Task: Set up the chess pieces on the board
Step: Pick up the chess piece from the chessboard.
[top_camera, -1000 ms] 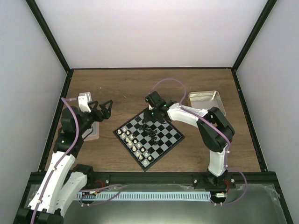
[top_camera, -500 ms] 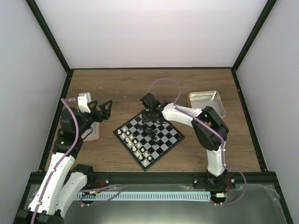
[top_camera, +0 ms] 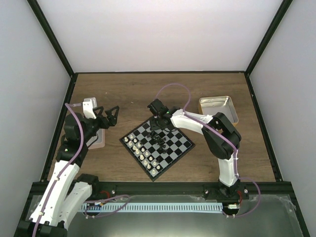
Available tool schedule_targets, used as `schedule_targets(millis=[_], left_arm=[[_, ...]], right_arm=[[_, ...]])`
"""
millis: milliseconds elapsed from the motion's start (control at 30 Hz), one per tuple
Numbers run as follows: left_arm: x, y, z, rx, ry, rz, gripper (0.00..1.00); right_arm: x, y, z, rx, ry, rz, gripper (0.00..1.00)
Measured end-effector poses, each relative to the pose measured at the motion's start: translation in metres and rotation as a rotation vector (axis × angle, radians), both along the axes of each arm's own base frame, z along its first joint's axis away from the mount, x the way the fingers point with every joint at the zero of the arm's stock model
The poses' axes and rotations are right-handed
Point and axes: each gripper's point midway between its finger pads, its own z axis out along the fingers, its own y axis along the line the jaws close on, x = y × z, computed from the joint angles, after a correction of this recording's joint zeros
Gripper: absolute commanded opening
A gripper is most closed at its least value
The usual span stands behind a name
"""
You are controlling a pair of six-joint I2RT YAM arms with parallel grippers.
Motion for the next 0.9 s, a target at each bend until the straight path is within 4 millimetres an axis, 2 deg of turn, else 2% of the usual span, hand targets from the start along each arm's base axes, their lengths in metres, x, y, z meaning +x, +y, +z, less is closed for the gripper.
schedule_targets(millis=[133, 367, 467, 767, 900], left_arm=[[0.0, 0.0, 0.0, 0.0, 0.0, 0.002, 1.0], [0.003, -0.001, -0.006, 0.002, 0.023, -0.005, 1.0], [0.004, -0.002, -0.007, 0.003, 0.025, -0.006, 1.0], [0.003, -0.002, -0.007, 0.002, 0.025, -0.008, 1.0], [0.003, -0.002, -0.007, 0.002, 0.026, -0.007, 1.0]], right_arm=[[-0.001, 0.0, -0.001, -0.002, 0.004, 0.001, 0.25], [-0.001, 0.0, -0.001, -0.002, 0.005, 0.004, 0.18], [-0.001, 0.0, -0.001, -0.001, 0.006, 0.002, 0.06], [0.007, -0.006, 0.002, -0.032, -0.034, -0.024, 0.04], [0.027, -0.006, 0.018, -0.029, -0.092, -0.055, 0.03]])
